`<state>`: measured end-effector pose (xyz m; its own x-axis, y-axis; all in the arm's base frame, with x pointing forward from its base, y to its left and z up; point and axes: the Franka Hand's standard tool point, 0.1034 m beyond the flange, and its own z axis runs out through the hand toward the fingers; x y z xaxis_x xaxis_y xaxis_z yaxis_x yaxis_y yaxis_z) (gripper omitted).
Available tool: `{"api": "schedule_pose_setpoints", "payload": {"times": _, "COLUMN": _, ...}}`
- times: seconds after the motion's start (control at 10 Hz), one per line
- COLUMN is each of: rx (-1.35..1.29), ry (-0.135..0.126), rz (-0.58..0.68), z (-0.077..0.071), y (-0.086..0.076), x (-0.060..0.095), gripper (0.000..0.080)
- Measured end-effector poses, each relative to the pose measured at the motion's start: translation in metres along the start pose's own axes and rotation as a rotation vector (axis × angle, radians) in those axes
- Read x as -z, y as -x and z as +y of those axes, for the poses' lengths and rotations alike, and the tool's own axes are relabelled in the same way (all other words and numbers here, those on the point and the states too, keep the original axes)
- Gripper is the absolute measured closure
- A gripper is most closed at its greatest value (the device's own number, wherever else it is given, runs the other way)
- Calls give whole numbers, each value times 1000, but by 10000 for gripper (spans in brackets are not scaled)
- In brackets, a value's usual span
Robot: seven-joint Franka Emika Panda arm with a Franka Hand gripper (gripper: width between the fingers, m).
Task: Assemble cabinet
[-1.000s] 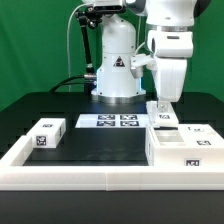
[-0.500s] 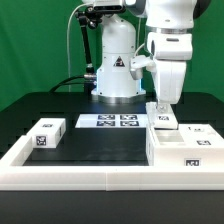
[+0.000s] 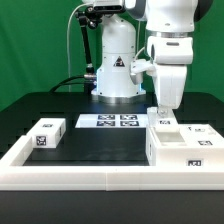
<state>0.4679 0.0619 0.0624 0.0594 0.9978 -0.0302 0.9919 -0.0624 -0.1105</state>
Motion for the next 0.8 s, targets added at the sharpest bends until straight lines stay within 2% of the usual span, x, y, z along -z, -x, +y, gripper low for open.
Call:
{"api": "schedule_pose_setpoints", "payload": {"times": 0.5, "rx": 3, "ry": 17, "rz": 6, "z": 5, "y": 1, "x": 0, "gripper": 728}}
{"api": "schedule_pose_setpoints", "payload": {"times": 0.8, "rx": 24, "ry": 15, "rz": 5, "z": 8, "y": 3, "x": 1, "gripper": 728}}
